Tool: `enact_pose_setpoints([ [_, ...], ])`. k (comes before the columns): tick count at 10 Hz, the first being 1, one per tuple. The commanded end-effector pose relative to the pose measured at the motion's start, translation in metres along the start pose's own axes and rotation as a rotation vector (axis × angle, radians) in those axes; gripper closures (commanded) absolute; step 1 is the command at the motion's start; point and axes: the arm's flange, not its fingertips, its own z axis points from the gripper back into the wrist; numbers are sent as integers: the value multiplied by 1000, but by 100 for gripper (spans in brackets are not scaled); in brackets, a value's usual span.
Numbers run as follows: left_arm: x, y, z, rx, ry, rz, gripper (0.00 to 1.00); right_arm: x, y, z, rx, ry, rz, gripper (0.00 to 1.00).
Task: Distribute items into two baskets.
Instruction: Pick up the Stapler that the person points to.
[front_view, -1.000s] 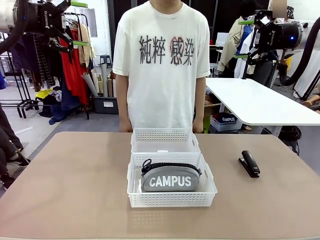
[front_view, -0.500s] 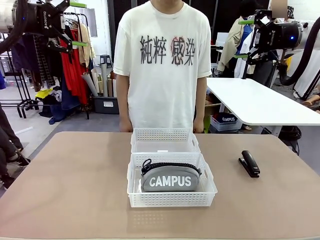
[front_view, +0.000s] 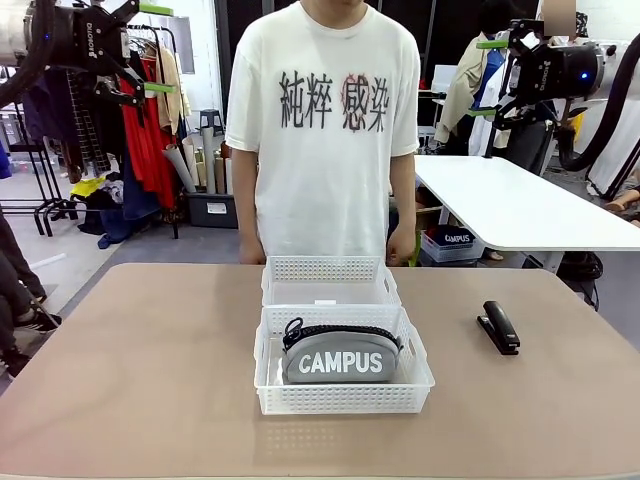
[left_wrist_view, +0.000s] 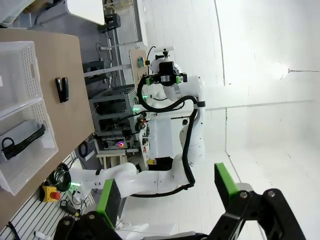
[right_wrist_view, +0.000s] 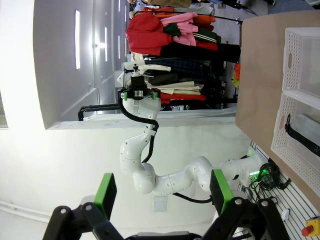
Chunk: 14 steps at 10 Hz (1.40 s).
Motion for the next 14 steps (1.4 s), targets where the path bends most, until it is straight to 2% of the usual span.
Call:
enact_pose_setpoints([
  [1, -2, -1, 1, -9, 1, 8, 0, -1, 2, 0, 1, 0, 3, 0],
  [14, -2, -1, 1, -9, 1, 8, 0, -1, 2, 0, 1, 0, 3, 0],
])
